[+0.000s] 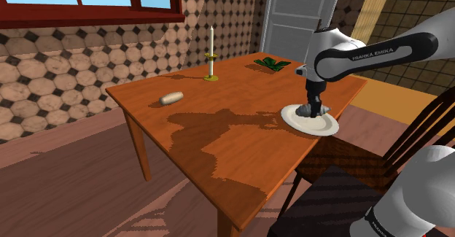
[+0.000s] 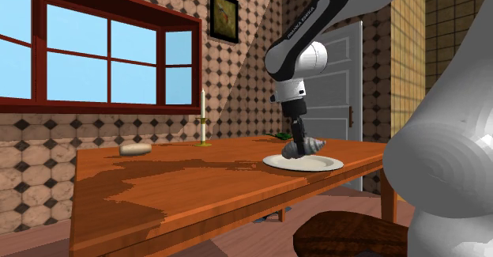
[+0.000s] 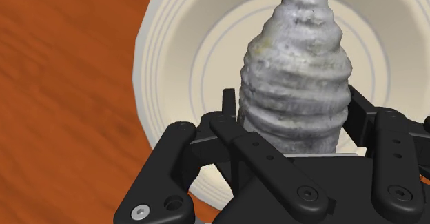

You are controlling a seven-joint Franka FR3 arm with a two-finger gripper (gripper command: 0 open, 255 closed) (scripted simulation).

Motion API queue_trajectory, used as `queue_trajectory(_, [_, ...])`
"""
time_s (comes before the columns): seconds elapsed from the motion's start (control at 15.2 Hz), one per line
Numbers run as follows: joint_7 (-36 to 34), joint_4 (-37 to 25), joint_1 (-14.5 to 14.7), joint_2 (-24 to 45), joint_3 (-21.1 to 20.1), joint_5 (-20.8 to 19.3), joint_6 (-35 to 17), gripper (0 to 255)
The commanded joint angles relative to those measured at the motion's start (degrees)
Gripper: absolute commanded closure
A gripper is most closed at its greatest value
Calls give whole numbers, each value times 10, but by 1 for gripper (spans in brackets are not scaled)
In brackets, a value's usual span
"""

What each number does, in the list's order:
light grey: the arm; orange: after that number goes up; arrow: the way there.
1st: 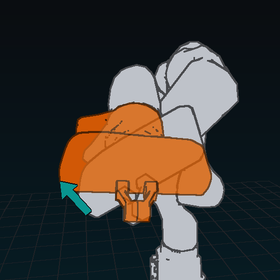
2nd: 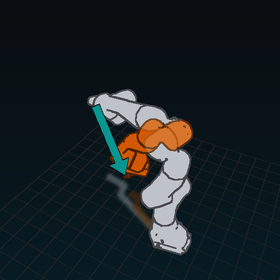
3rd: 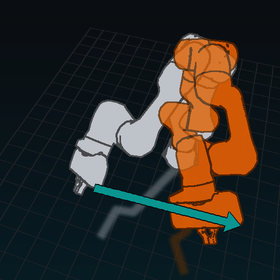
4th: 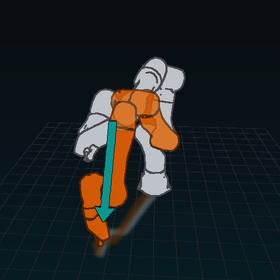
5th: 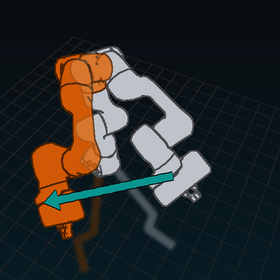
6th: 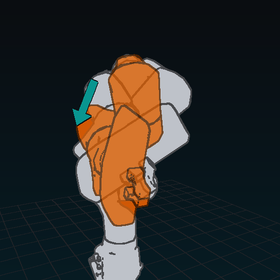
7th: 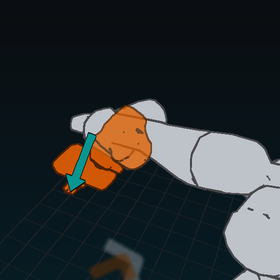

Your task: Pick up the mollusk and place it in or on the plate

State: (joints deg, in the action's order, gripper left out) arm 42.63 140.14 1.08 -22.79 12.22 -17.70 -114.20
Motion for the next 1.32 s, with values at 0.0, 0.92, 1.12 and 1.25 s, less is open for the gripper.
queue_trajectory(0.0, [0, 0, 0, 0, 0, 0, 0, 255])
queue_trajectory(0.92, [3, -59, 8, -15, -15, 13, 75, 0])
queue_trajectory(1.12, [3, -59, 8, -15, -15, 13, 75, 0])
queue_trajectory(1.25, [3, -59, 8, -15, -15, 13, 75, 0])
